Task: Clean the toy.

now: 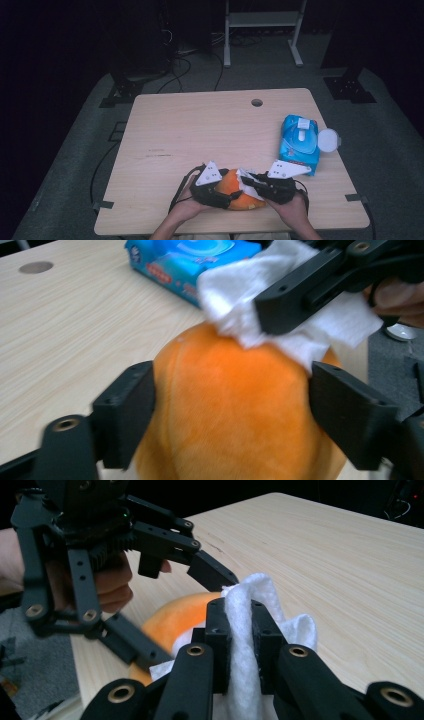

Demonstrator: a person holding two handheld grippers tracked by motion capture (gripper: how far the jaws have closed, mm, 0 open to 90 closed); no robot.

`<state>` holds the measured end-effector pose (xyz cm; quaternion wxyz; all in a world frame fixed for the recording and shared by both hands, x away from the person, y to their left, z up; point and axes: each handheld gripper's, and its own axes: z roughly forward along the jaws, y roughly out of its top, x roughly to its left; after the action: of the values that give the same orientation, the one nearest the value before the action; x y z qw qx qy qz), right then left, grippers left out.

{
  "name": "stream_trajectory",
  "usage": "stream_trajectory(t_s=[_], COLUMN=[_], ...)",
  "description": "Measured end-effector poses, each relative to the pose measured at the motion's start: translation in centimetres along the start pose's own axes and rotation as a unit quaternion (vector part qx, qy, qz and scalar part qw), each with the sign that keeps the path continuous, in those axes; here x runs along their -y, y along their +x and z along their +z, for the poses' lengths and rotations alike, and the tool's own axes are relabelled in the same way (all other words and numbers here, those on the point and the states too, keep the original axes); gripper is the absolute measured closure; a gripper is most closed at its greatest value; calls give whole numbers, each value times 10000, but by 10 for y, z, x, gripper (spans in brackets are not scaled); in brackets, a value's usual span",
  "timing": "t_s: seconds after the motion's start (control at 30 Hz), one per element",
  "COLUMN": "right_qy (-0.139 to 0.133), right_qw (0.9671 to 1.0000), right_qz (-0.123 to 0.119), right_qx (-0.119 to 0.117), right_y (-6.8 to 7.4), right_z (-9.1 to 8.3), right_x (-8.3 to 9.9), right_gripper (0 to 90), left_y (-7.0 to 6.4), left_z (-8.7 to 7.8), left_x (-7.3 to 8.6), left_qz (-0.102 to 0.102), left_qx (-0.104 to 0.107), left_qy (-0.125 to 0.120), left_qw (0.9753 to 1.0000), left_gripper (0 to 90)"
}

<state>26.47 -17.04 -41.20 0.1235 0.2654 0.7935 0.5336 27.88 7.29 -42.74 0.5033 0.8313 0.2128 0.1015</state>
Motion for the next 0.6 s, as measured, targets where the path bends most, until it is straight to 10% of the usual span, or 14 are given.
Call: stream_trajectory(t_s=[0.2, 0.4, 0.6], right_qy=[8, -54, 97], right_qw=[9988, 9996, 9993], right_qz=[439, 208, 295], right_qx=[216, -185, 195], right_y=[-20, -4, -17], right_z=[-9, 1, -4], right_x=[10, 5, 13], right_gripper=[811, 810, 809], left_y=[11, 3, 1], left_z=[-6, -1, 2], left_x=[4, -3, 0], left_qz=[-312, -93, 77], left_qx=[54, 260, 59], left_qy=[29, -81, 184], left_qw=[9995, 9996, 9998], left_gripper=[227, 113, 225])
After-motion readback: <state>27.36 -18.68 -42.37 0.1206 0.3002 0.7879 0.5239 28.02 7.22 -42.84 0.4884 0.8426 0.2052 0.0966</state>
